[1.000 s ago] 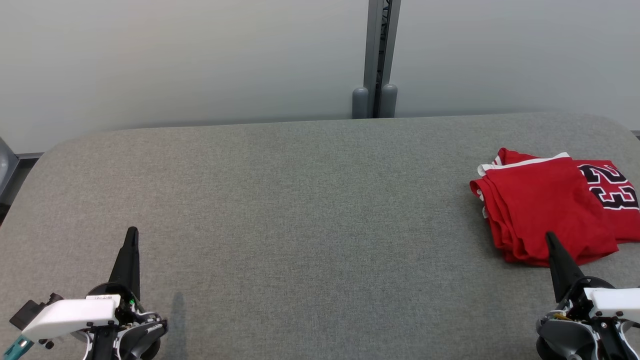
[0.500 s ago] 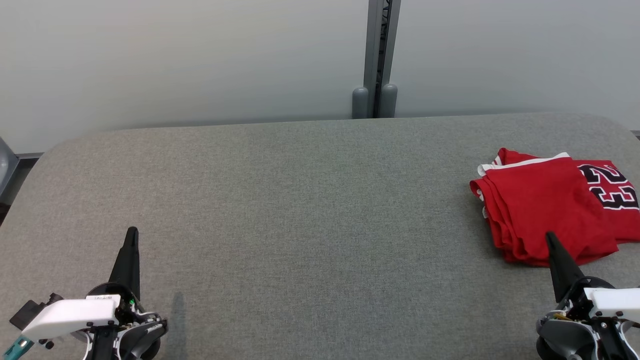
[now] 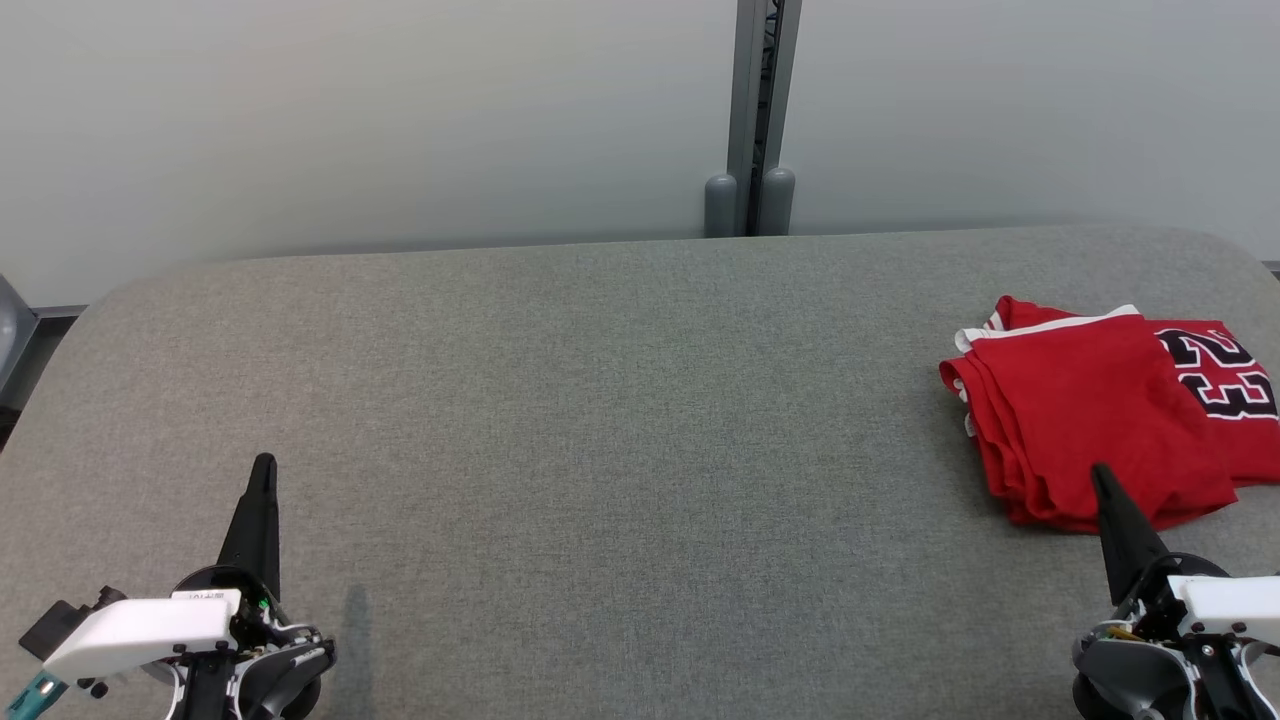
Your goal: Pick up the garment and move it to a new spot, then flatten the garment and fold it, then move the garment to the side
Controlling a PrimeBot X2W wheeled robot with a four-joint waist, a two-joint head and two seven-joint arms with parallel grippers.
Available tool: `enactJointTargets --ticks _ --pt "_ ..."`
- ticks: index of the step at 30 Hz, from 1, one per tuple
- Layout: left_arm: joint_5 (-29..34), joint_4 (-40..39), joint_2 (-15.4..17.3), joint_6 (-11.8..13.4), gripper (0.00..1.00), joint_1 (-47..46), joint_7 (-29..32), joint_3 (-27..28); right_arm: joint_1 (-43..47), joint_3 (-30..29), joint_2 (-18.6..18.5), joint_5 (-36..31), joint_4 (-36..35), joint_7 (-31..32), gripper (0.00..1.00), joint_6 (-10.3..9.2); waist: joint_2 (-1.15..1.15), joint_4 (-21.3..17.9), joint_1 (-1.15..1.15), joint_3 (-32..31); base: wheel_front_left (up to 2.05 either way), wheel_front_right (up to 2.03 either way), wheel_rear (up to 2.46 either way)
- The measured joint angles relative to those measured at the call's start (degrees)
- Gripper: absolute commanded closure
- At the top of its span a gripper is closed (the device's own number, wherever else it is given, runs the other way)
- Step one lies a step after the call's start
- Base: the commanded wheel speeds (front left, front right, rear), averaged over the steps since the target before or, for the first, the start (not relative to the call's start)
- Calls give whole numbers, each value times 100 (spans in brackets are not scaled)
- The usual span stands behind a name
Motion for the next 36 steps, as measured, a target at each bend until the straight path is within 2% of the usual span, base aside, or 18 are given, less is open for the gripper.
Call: enactJointTargets --ticks 36 --pt "1 0 -2 0 100 0 0 3 0 0 0 1 0 0 100 0 0 0 0 0 0 0 0"
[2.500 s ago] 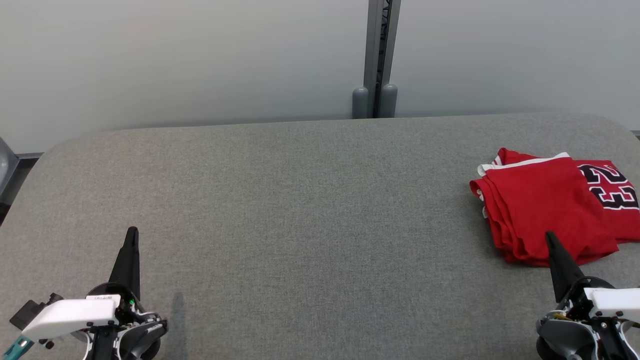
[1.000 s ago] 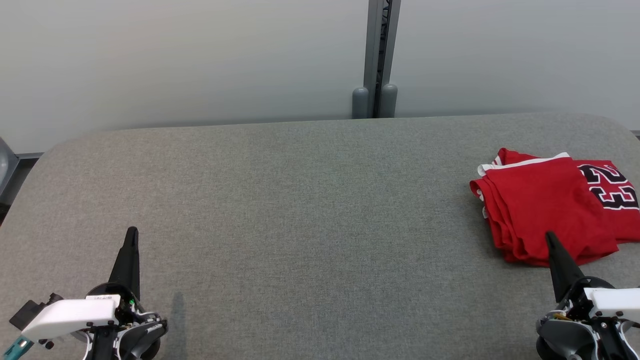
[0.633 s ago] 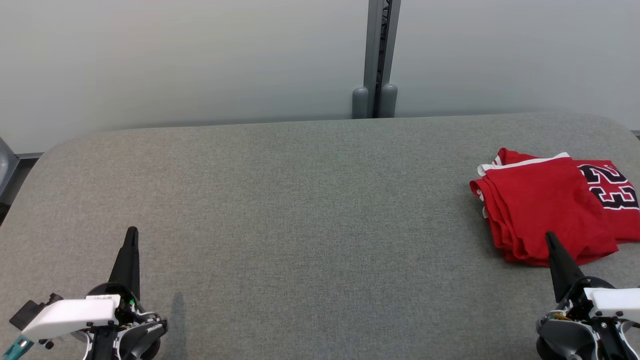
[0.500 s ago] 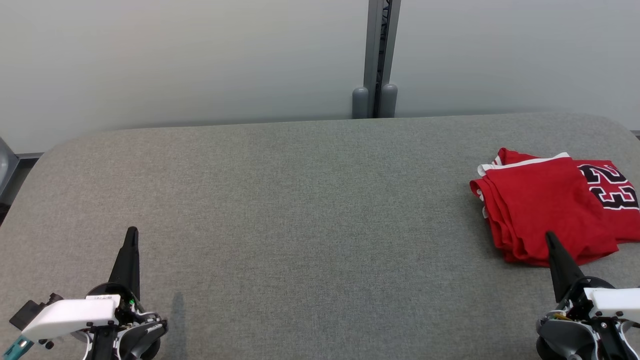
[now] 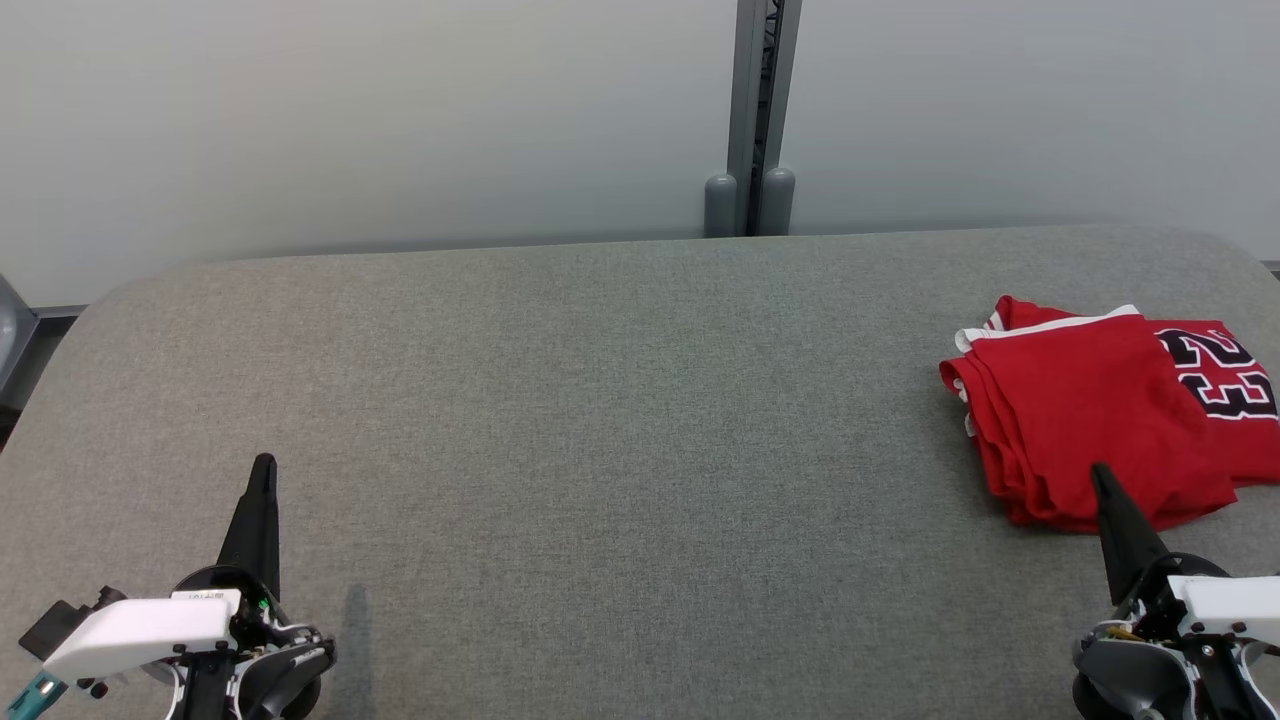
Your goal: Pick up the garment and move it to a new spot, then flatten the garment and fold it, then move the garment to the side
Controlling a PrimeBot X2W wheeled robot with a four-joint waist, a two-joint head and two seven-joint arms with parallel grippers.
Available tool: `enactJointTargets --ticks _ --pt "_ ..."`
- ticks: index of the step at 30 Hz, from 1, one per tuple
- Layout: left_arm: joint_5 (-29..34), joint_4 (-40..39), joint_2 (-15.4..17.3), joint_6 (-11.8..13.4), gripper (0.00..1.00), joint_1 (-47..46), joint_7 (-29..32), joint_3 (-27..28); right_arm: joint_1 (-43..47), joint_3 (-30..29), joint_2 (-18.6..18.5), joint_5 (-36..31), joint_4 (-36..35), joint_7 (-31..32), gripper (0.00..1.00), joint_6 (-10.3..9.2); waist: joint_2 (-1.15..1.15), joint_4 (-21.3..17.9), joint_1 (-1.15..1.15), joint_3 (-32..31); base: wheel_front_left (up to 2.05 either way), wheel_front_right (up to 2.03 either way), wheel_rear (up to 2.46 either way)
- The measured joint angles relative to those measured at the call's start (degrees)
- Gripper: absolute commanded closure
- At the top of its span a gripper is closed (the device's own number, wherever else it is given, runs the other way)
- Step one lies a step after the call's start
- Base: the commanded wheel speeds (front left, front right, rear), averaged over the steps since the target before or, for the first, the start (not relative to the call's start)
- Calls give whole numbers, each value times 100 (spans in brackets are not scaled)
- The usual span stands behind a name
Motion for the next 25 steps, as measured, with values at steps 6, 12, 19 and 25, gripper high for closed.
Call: enactJointTargets --ticks 6,12,19,25 --pt "0 0 0 0 100 0 0 0 0 0 0 0 0 0 100 0 0 0 0 0 0 0 0" --pt "0 0 -1 0 100 0 0 0 0 0 0 0 0 0 100 0 0 0 0 0 0 0 0" --pt "0 0 -1 0 100 0 0 1 0 0 0 0 0 0 100 0 0 0 0 0 0 0 0" --pt "0 0 -1 0 100 0 1 1 0 0 0 0 0 0 100 0 0 0 0 0 0 0 0"
